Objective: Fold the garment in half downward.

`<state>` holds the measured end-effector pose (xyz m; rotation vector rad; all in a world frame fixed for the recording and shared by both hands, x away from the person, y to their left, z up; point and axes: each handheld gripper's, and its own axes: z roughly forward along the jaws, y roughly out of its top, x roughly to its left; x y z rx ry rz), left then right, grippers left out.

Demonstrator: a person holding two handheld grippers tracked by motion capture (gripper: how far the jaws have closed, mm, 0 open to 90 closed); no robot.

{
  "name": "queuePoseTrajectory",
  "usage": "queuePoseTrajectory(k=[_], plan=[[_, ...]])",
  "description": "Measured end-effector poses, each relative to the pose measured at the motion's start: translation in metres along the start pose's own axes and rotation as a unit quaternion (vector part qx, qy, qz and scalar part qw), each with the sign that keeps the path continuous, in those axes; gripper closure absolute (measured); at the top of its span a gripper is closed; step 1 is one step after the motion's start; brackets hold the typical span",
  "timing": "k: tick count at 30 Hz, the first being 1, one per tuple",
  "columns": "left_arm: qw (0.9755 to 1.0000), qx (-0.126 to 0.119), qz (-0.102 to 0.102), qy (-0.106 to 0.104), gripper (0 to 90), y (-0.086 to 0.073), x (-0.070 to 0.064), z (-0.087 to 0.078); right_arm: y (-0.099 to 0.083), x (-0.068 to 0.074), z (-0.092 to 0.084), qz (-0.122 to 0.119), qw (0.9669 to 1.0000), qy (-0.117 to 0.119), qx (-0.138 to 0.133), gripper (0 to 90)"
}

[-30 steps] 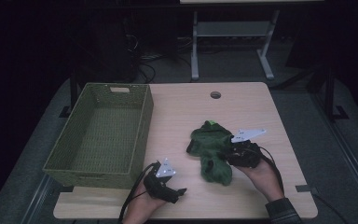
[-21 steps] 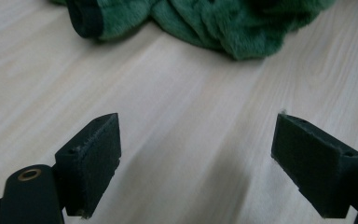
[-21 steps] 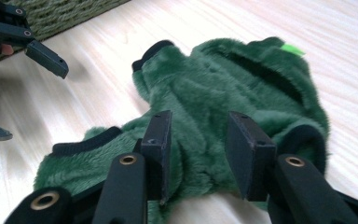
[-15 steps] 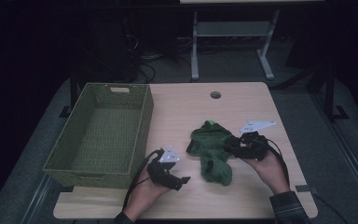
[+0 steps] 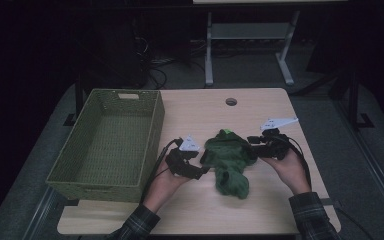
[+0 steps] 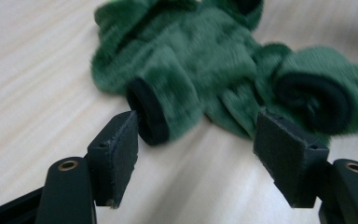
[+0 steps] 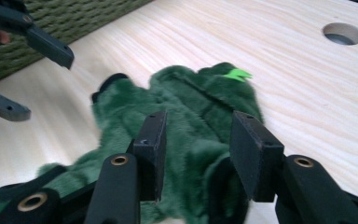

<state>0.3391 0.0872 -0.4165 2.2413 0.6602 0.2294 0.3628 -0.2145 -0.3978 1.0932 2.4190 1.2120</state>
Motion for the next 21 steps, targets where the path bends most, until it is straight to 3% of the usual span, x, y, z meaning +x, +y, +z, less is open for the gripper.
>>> queuePoseTrajectory(k=[10,12,15,19,21], plan=[[0.9998,0.0,-0.003,0.019,45.1,0.028,0.025,0.019,0.013,-0.022,0.008,0.012,0.9998,-0.016,0.0,56.1],[0.9997,0.001,-0.004,0.023,48.3,0.033,0.03,0.023,0.014,-0.027,0.01,0.009,0.9998,-0.017,-0.011,56.4],[0.9993,0.01,-0.003,0.037,50.9,0.039,0.039,0.03,0.015,-0.031,0.015,0.01,0.9998,-0.017,-0.002,58.3],[0.9991,0.017,-0.023,0.032,52.9,0.044,0.052,0.043,0.017,-0.036,0.027,0.014,0.9997,-0.01,0.017,59.9],[0.9988,0.023,-0.023,0.035,53.2,0.045,0.057,0.05,0.016,-0.038,0.033,0.014,0.9996,-0.008,0.024,59.9]])
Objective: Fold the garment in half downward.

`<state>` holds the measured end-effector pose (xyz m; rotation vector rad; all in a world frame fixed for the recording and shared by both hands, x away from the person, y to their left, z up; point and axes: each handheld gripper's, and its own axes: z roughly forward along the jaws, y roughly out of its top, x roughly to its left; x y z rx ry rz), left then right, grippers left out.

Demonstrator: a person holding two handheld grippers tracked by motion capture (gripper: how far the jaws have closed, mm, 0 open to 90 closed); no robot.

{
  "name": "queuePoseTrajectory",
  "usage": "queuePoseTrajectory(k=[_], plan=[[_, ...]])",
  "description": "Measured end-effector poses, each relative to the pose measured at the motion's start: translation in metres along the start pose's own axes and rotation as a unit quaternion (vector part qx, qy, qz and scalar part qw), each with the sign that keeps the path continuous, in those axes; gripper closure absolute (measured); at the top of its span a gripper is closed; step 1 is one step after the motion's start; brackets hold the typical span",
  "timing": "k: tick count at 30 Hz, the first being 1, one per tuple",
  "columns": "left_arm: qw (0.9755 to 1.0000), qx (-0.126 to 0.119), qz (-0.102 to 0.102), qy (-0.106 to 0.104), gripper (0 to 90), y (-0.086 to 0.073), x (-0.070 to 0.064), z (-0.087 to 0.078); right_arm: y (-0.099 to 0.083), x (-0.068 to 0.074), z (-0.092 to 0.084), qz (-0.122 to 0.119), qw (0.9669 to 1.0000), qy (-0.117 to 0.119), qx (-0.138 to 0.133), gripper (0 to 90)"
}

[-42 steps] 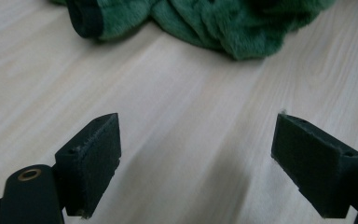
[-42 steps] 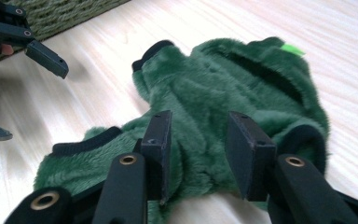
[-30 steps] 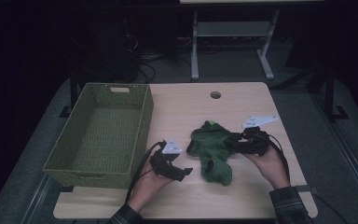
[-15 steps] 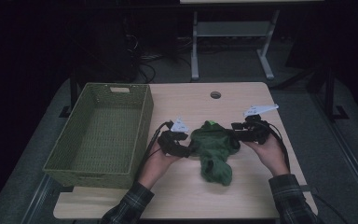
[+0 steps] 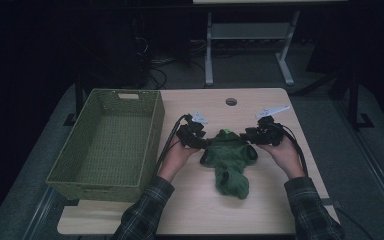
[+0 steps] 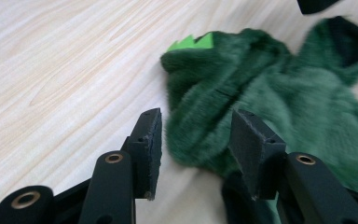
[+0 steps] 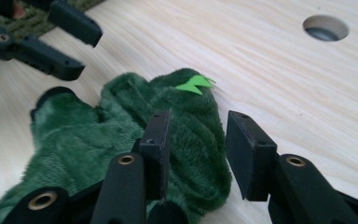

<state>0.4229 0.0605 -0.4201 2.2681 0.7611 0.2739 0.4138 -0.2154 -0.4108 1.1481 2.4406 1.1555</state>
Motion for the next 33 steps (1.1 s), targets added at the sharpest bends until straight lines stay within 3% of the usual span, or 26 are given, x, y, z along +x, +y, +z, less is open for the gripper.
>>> queuePoseTrajectory(k=[6,15,20,23,27,33], plan=[[0.9995,0.031,-0.002,0.0,53.2,-0.003,0.007,0.026,-0.008,-0.009,0.023,0.013,0.9993,0.004,0.036,57.3],[0.9989,0.044,-0.009,-0.014,58.0,-0.006,0.011,0.04,-0.017,-0.018,0.045,0.019,0.9973,0.002,0.071,60.2],[0.9985,0.053,0.001,-0.013,70.6,-0.005,0.011,0.044,-0.017,-0.019,0.047,0.023,0.9973,0.001,0.069,74.6],[0.9982,0.057,0.006,-0.014,84.8,-0.005,0.01,0.045,-0.018,-0.019,0.047,0.026,0.997,0.0,0.073,84.5],[0.9983,0.057,-0.003,-0.015,87.7,-0.004,0.013,0.043,-0.017,-0.019,0.043,0.034,0.9971,0.005,0.068,86.6],[0.9996,0.028,0.002,-0.004,87.7,0.008,0.014,0.027,-0.01,-0.02,0.03,0.042,0.9984,0.004,0.039,86.7]])
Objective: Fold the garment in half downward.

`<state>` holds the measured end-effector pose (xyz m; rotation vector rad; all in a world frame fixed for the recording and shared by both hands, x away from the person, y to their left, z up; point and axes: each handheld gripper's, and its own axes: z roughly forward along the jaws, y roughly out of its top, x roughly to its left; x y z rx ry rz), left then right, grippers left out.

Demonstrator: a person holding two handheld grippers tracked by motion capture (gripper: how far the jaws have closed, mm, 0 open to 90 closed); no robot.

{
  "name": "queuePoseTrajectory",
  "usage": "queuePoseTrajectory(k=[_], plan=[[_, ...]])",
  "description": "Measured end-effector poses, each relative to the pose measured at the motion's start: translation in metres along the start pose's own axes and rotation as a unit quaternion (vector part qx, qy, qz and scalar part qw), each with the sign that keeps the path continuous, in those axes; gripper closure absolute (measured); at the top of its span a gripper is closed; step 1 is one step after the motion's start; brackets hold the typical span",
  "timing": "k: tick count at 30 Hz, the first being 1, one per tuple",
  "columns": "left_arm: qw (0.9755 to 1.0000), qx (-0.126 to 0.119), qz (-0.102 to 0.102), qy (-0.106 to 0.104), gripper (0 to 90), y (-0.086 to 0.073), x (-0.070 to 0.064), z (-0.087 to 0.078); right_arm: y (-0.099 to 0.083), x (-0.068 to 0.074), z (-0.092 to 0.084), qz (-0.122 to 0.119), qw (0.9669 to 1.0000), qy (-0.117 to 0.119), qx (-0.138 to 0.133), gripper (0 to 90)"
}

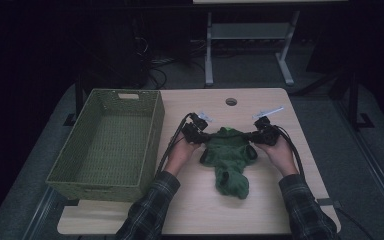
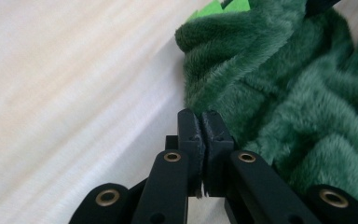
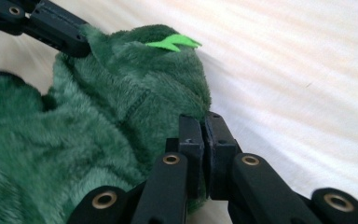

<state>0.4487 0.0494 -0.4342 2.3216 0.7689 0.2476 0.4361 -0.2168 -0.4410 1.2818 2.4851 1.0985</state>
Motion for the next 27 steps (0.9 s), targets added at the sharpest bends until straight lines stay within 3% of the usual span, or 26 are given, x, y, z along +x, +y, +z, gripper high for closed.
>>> queuePoseTrajectory(k=[4,6,10,14,27], plan=[[0.9996,-0.029,0.0,0.005,87.5,0.012,-0.001,-0.013,0.004,0.0,-0.013,0.005,0.9996,-0.002,-0.028,86.9],[0.9991,-0.042,0.0,0.007,87.4,0.017,-0.001,-0.019,0.008,-0.001,-0.017,0.005,0.9996,-0.002,-0.027,86.9],[0.9979,-0.062,0.008,0.014,87.3,0.029,0.0,-0.031,0.018,0.0,-0.03,-0.001,0.9987,-0.011,-0.05,86.9],[0.9966,-0.081,0.013,0.014,87.1,0.036,-0.003,-0.041,0.026,-0.002,-0.041,0.008,0.9979,-0.01,-0.063,86.9],[0.9933,-0.11,0.023,-0.025,87.1,0.014,-0.03,-0.063,0.0,0.023,-0.067,-0.033,0.9955,0.001,-0.088,86.9]])
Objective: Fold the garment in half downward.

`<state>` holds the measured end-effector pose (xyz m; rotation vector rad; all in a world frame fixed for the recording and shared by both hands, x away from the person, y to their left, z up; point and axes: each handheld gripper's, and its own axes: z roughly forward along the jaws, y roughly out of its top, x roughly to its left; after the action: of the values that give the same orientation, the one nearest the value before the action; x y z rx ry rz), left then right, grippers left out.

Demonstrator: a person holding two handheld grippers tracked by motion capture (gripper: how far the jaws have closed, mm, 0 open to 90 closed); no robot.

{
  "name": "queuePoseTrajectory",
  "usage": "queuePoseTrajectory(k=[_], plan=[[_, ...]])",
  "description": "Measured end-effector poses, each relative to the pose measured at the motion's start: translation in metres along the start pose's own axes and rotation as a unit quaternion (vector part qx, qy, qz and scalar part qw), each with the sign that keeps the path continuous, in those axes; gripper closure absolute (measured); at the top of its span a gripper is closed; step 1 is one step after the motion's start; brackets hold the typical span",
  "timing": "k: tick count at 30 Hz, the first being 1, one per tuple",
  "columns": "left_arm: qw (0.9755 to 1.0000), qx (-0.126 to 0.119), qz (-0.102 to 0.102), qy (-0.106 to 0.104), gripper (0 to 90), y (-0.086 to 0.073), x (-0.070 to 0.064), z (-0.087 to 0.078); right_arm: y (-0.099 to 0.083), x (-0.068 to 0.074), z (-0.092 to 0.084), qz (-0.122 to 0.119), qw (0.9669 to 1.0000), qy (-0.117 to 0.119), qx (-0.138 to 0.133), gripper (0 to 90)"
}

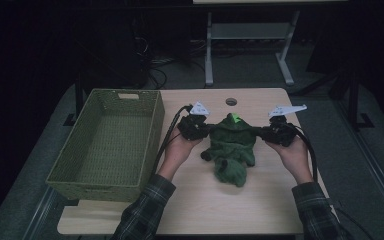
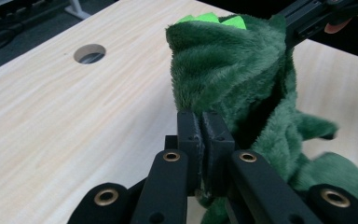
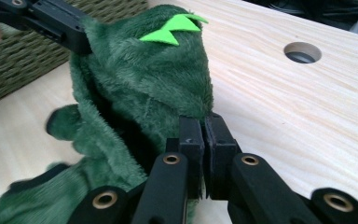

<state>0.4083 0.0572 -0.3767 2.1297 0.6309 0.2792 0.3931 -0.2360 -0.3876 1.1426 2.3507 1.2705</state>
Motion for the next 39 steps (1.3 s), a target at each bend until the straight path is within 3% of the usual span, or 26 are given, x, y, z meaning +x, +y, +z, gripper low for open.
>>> queuePoseTrajectory(k=[3,17,28,39], plan=[[0.9999,-0.008,-0.001,-0.01,87.1,-0.006,-0.008,-0.006,-0.008,0.01,-0.005,-0.01,0.9999,0.006,-0.005,86.9],[0.9989,0.0,0.036,-0.031,87.0,-0.032,-0.046,-0.026,-0.043,0.052,-0.021,-0.048,0.9984,0.031,-0.003,86.8],[0.9973,0.028,0.036,-0.057,87.1,-0.062,-0.065,-0.02,-0.069,0.067,-0.025,-0.048,0.9976,0.047,0.018,86.8],[0.9933,0.074,0.04,-0.079,87.3,-0.091,-0.077,-0.003,-0.098,0.08,-0.015,-0.043,0.9946,0.064,0.07,86.8]])
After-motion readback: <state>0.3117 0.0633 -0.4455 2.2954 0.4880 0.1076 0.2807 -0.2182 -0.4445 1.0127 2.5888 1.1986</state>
